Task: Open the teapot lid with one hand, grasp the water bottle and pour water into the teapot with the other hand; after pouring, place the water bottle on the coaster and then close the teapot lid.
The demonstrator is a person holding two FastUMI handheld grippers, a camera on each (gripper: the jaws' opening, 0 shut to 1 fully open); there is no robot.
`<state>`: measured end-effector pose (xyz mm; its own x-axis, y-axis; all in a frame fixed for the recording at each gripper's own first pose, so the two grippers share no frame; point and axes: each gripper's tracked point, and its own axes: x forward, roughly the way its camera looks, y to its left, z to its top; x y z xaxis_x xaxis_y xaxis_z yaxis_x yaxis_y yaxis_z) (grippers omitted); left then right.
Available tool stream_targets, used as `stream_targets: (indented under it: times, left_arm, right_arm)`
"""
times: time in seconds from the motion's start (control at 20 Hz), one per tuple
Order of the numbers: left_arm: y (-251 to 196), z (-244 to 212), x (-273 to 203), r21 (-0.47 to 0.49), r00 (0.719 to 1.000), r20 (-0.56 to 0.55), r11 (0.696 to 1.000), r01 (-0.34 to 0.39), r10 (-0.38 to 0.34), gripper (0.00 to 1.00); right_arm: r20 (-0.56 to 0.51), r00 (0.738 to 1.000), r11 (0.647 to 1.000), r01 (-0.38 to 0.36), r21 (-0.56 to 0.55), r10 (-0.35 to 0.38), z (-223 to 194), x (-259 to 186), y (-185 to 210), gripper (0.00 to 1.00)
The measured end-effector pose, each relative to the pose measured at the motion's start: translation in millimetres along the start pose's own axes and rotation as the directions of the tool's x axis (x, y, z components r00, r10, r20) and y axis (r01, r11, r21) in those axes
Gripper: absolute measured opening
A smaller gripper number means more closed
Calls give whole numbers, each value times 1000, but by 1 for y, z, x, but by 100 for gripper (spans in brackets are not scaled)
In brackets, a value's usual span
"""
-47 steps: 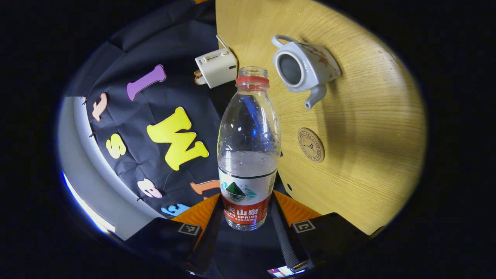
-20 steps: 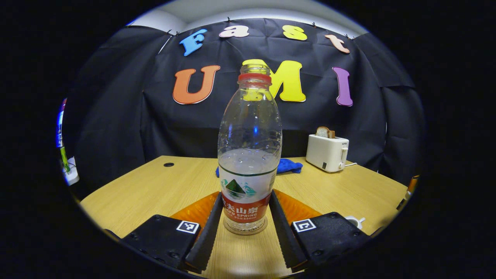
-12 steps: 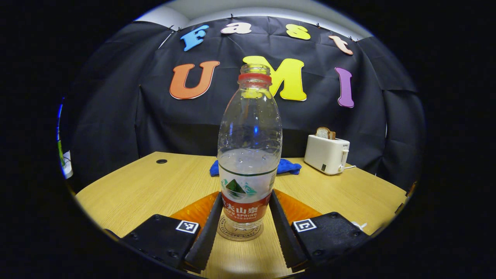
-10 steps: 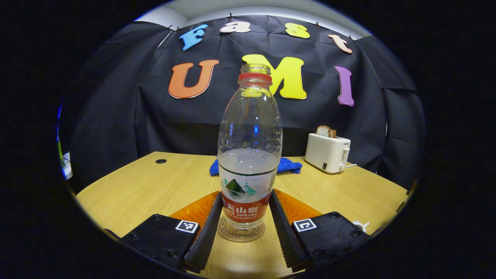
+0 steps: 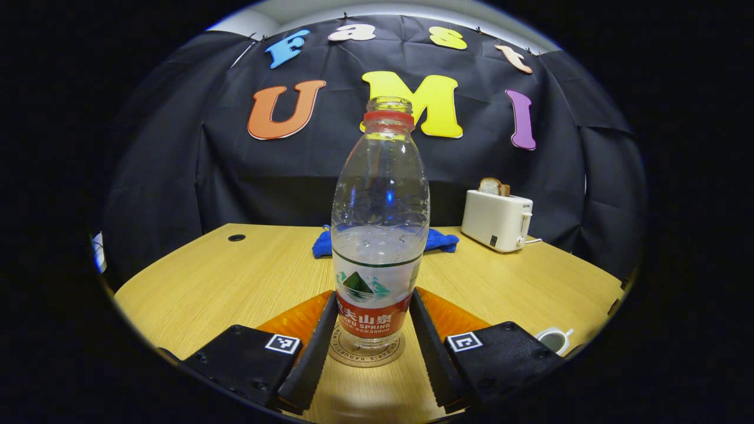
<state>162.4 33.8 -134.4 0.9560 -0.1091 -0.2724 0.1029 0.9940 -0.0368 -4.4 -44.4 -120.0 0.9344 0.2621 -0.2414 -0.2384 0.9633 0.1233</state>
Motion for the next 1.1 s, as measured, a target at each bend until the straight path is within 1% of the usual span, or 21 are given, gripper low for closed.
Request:
stream_targets:
  times: [0.1, 0.3, 0.35, 0.5, 0.55, 0.7, 0.9, 1.0, 1.1]
  left_arm:
    - [-2, -8, 2, -3, 1000, -26, 1000, 3, -3, 76]
    - [1, -16, 8, 6, 998, -63, 1000, -11, 11, 77]
    - [4, -12, 8, 9, 998, -58, 1000, -15, 16, 78]
    - [3, -18, 8, 8, 996, -86, 1000, -6, 7, 80]
    - [4, -18, 7, 4, 996, -93, 1000, -7, 7, 88]
    - [6, -16, 3, -16, 996, -85, 1000, -20, 18, 98]
    - [8, -20, -22, -65, 993, -109, 997, -45, 38, 99]
    - [13, -13, -46, -86, 995, -82, 994, -69, 62, 99]
    - [19, -1, -70, -69, 995, -25, 992, -101, 100, 99]
  right_arm:
    - [-4, 1000, 1000, 4, 0, -4, -2, 0, -2, 2]
    - [-18, 1000, 1000, 3, 7, -2, -8, 2, -3, 0]
    - [-18, 1000, 1000, 1, 5, -1, -8, 2, -2, 0]
    - [-15, 1000, 1000, -1, 3, 1, -7, 1, -1, 0]
    - [-14, 1000, 1000, 0, 2, 0, -6, 1, -1, 0]
    - [-12, 1000, 1000, -5, -2, 5, -6, 0, 2, 0]
    - [-10, 1000, 1000, -24, -6, 24, -5, 3, 11, 0]
    - [0, 999, 999, -45, -16, 45, -1, 8, 20, 0]
    - [14, 997, 997, -69, -34, 70, 7, 14, 32, 0]
